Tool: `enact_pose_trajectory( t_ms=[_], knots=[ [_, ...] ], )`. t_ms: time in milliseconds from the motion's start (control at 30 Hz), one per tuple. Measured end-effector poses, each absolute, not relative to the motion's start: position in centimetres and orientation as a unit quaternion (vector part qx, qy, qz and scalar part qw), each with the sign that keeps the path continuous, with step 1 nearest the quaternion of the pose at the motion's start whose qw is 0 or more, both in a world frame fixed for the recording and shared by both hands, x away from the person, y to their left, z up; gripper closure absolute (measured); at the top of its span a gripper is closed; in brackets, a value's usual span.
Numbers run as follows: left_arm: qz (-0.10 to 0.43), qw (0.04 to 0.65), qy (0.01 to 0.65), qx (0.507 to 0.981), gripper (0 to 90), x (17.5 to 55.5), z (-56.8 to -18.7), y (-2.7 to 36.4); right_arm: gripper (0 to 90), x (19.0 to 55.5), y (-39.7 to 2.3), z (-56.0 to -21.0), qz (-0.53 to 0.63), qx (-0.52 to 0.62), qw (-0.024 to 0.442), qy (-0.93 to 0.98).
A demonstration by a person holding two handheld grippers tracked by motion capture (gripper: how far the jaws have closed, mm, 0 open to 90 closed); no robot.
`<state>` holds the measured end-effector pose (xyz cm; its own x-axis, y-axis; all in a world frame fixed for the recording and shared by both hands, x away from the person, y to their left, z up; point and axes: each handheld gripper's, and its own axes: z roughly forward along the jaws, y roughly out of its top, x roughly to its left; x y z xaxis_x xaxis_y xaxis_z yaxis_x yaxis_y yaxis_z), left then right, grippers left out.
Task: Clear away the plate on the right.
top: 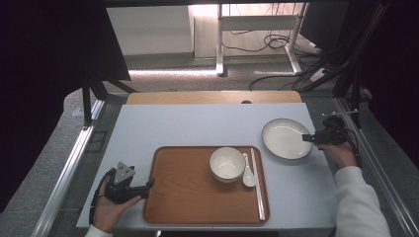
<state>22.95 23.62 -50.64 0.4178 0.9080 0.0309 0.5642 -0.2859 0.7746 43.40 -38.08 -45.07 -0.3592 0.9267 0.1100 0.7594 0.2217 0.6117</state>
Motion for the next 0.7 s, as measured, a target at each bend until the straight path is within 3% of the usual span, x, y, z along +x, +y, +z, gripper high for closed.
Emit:
enact_pose_trajectory(
  t_ms=[700],
  knots=[
    [0.243,0.35,0.485,0.764,16.9,23.1,-50.8,23.7,52.2,45.8,-39.5,-48.0,0.284,0.591,0.083,0.75]
  ],
)
